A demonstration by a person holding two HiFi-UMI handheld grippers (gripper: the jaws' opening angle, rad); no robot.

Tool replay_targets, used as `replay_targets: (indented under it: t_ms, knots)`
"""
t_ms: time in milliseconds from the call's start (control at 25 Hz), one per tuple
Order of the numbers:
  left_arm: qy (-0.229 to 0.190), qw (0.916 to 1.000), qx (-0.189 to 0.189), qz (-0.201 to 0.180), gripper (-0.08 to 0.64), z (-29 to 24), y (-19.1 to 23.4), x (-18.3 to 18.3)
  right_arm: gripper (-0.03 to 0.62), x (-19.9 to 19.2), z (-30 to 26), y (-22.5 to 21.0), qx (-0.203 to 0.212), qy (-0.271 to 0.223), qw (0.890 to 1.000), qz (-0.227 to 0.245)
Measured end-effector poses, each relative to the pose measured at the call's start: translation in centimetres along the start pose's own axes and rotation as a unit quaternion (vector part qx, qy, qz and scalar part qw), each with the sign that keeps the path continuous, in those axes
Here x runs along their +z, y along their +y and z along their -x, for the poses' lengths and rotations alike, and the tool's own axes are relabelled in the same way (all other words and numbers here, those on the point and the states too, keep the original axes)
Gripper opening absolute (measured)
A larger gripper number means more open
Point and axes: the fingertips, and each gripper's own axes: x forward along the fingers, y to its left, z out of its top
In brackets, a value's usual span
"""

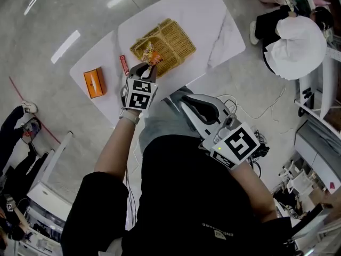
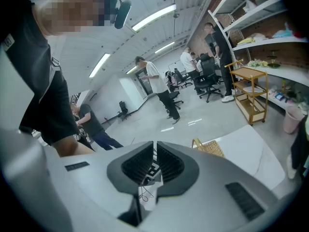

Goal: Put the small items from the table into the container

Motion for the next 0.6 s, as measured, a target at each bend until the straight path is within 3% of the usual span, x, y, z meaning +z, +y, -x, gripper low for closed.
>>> replay_targets:
  t_ms: [320, 600]
  knots:
    - [-0.002, 0.9992, -0.037, 0.018, 0.067, -1.8, -1.9, 0.2, 0.011, -0.7, 1.1, -1.3, -0.015, -0.004, 1.000, -0.013]
    - [0.007, 0.9991, -0.041, 0.008, 0.075, -2.4, -2.1, 0.0, 0.011, -1.0, 1.4, -1.7, -0.018, -0.006, 1.000, -0.019]
